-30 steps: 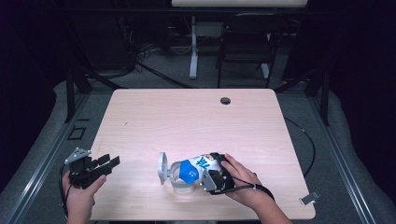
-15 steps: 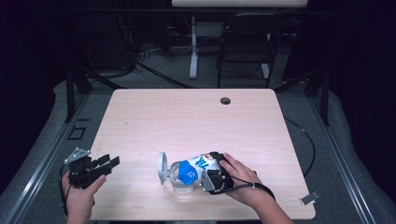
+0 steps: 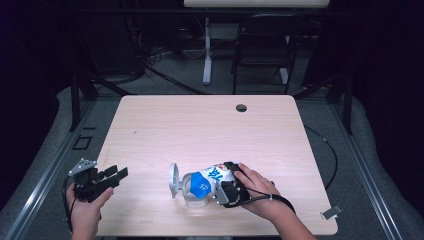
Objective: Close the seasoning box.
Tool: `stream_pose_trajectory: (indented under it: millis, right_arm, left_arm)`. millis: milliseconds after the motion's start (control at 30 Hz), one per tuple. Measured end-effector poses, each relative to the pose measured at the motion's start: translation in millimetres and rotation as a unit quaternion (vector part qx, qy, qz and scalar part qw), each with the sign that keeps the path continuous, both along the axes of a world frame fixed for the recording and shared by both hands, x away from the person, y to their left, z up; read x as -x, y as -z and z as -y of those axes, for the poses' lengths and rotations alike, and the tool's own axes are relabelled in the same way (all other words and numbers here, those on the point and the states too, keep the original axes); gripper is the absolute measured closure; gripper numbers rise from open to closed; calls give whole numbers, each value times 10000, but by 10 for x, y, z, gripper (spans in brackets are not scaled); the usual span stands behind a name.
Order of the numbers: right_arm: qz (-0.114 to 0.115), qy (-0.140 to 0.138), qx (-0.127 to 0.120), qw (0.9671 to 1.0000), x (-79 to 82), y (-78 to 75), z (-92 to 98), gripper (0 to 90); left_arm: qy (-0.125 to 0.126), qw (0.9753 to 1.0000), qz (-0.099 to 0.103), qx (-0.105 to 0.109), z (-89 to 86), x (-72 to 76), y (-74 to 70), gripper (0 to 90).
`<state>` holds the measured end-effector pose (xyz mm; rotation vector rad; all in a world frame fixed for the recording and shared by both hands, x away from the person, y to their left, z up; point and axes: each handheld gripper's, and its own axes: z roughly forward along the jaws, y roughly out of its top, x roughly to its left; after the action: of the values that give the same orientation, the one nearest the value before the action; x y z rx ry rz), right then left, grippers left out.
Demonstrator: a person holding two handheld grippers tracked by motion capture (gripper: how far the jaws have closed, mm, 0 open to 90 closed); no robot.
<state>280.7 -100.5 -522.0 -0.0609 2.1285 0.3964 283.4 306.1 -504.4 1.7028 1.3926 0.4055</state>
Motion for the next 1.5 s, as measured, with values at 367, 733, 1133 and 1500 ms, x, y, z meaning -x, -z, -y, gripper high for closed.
stream_pose_trajectory:
  millis: [367,733,1133,1500]
  right_arm:
    - [1,-32,174,9998,-7,-28,-10,462]
    - [53,-53,341,9994,-5,-51,-23,462]
    - [69,-54,416,9991,-2,-62,-35,462]
    - [127,-75,507,9986,3,-68,-46,462]
  left_arm:
    - [-17,10000,-30,-44,-9,4,-5,518]
    - [-15,10000,2,-8,-9,-1,6,518]
    - [-60,10000,14,-15,-2,-4,20,515]
    - [-57,10000,12,-15,-2,-4,19,514]
